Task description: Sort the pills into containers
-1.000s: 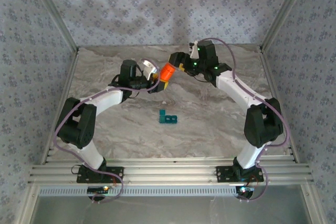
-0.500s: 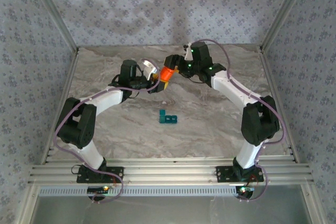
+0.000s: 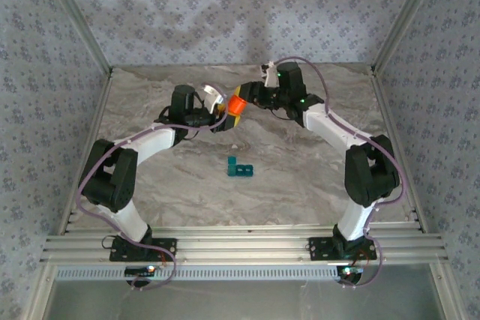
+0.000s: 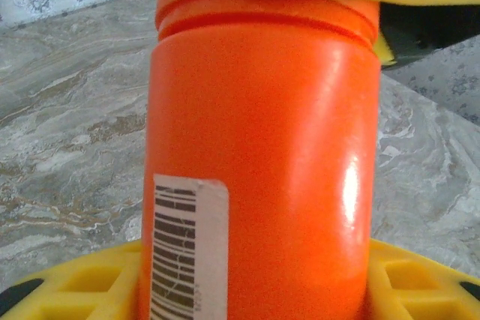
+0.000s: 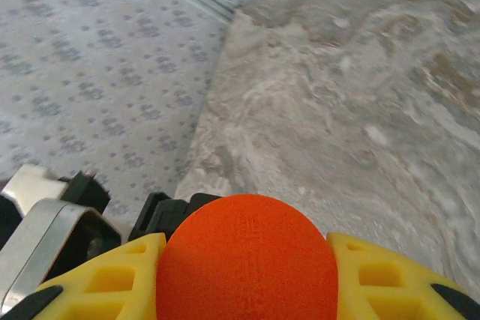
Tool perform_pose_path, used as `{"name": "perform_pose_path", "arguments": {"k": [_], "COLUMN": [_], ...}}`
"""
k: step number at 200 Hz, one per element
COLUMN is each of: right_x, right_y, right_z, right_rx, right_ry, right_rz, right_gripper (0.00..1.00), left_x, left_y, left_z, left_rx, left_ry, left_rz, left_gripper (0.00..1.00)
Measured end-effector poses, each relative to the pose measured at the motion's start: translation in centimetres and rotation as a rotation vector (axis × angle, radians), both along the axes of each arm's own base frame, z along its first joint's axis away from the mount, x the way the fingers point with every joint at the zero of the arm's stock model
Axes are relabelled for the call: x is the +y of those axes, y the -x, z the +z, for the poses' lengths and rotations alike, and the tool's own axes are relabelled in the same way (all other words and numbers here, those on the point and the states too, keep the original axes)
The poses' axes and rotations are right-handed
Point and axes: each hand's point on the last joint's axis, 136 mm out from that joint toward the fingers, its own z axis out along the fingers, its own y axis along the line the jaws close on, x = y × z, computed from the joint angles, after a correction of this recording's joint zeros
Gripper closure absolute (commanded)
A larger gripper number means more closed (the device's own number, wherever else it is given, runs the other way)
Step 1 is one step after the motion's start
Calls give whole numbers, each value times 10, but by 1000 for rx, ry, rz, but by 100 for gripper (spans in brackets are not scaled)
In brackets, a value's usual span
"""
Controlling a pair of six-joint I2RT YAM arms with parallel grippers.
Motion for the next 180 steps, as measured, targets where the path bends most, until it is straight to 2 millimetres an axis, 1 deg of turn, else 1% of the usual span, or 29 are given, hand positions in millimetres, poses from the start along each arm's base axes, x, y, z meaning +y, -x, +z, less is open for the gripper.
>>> {"name": "perform_pose_path", "arguments": {"k": [10, 16, 34, 45, 51, 65, 93, 120, 149, 168, 180], "right_x": [-1, -2, -3, -4, -6, -14, -32, -43, -45, -43, -41], "right_y": [2, 2, 3, 3, 2, -1, -11, -16, -15, -13, -12], "right_z": [5, 9, 21, 25, 27, 30, 30, 31, 22, 13, 11], "right_rx": [-56, -88, -168, -187, -196, -203, -150, -56, 35, 85, 105], "right_ry": [-36, -57, -101, -117, -125, -138, -139, -121, -94, -64, -52], "right_rz": [54, 86, 163, 178, 178, 158, 53, -83, -185, -216, -223], "right_gripper": [61, 58, 39, 27, 23, 18, 17, 17, 17, 16, 16], "left_x": [-2, -3, -6, -7, -7, -8, -5, -1, 3, 5, 6], "left_y": [1, 2, 2, 4, 5, 6, 4, 0, -2, -3, -3], "left_z": [5, 9, 19, 23, 24, 24, 18, 7, -3, -7, -9], "left_rx": [7, 11, 9, 8, 10, 11, 7, 2, 0, -1, -2], "left_ry": [26, 44, 88, 104, 108, 108, 80, 32, -14, -39, -52], "left_rz": [-11, -17, -31, -41, -47, -52, -38, -7, 16, 23, 27], "left_gripper": [100, 100, 100, 100, 100, 100, 100, 100, 100, 100, 100]}}
